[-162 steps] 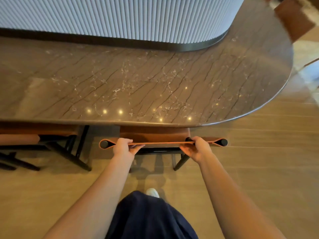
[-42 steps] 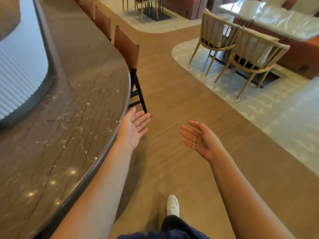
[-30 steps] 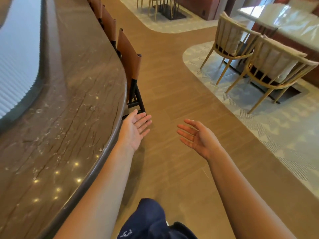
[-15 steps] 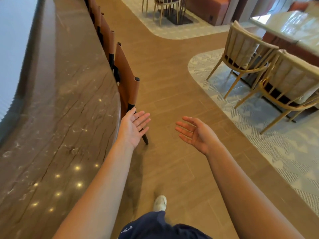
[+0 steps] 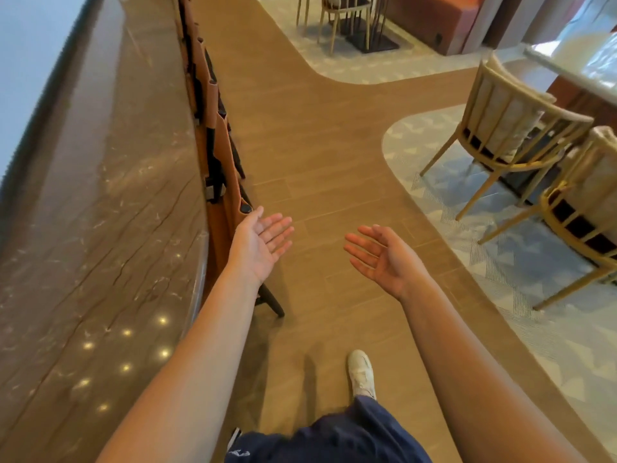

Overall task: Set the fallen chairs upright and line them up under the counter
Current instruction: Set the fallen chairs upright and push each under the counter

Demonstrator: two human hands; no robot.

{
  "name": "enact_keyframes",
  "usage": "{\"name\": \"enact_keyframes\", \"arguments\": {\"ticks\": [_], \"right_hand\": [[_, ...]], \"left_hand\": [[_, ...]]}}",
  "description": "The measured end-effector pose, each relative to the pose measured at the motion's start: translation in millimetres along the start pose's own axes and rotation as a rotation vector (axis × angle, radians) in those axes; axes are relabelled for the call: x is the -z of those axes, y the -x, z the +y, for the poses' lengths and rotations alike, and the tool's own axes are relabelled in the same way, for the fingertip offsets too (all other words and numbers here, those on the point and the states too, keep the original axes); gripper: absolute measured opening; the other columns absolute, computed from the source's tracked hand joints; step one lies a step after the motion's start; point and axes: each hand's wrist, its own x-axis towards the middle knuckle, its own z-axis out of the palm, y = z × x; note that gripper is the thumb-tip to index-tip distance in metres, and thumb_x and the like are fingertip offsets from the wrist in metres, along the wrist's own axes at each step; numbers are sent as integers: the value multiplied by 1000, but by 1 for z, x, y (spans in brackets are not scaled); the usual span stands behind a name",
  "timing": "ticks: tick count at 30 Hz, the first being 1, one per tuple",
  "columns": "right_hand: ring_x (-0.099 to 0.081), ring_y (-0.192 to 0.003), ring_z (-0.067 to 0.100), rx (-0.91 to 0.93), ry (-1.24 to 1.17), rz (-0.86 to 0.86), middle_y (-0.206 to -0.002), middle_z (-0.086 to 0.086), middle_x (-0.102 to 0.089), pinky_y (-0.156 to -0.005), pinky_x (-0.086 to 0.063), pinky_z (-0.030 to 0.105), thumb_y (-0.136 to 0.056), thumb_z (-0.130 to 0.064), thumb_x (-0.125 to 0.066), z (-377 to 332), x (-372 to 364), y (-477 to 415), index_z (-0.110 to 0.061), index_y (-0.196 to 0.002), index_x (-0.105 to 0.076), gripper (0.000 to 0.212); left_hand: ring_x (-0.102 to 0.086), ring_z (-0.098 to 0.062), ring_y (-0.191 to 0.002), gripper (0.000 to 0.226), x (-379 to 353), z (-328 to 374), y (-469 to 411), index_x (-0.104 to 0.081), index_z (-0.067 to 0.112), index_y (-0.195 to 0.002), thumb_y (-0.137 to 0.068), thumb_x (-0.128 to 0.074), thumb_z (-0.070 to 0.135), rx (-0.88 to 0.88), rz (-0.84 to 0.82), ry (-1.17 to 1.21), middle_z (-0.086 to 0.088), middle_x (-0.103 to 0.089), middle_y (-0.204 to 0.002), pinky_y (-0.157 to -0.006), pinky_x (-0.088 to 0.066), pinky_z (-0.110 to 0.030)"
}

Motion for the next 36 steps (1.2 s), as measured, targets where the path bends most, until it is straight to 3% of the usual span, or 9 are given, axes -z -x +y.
{"name": "enact_keyframes", "arguments": {"ticks": [9,15,27,36], "right_hand": [[-71,-94,22,-110,170,-156,-101,8,-74,-80,-52,34,-98,-28,-47,-113,3,-130,-15,-106,-61,22],[-69,-96,22,-202,249,-242,-102,8,-73,-80,-52,34,-97,-27,-48,-156,-24,-207,-16,-106,-61,20],[-69,-92,18,-364,449,-381,-99,6,-73,-75,-53,30,-98,-27,-46,-183,-133,-357,-17,-107,-60,19],[-69,-95,19,-459,631,-523,-102,6,-72,-73,-52,30,-97,-29,-51,-176,-215,-428,-18,-106,-60,17]], "left_hand": [[-58,-28,-116,41,-91,26,-98,-57,7,-122,-98,-47,40,-42,147,191,-13,-62,-125,-106,-41,-44],[-49,-32,-127,56,-118,39,-152,-42,5,-140,-98,-47,41,-40,308,342,-16,-52,-137,-110,-36,-47],[-46,-30,-130,87,-93,93,-284,-19,10,-151,-88,-56,57,-130,601,708,-14,-44,-145,-102,-39,-46],[-47,-29,-129,78,-70,110,-321,-17,7,-151,-95,-46,54,-142,727,689,-16,-45,-143,-103,-38,-44]]}}
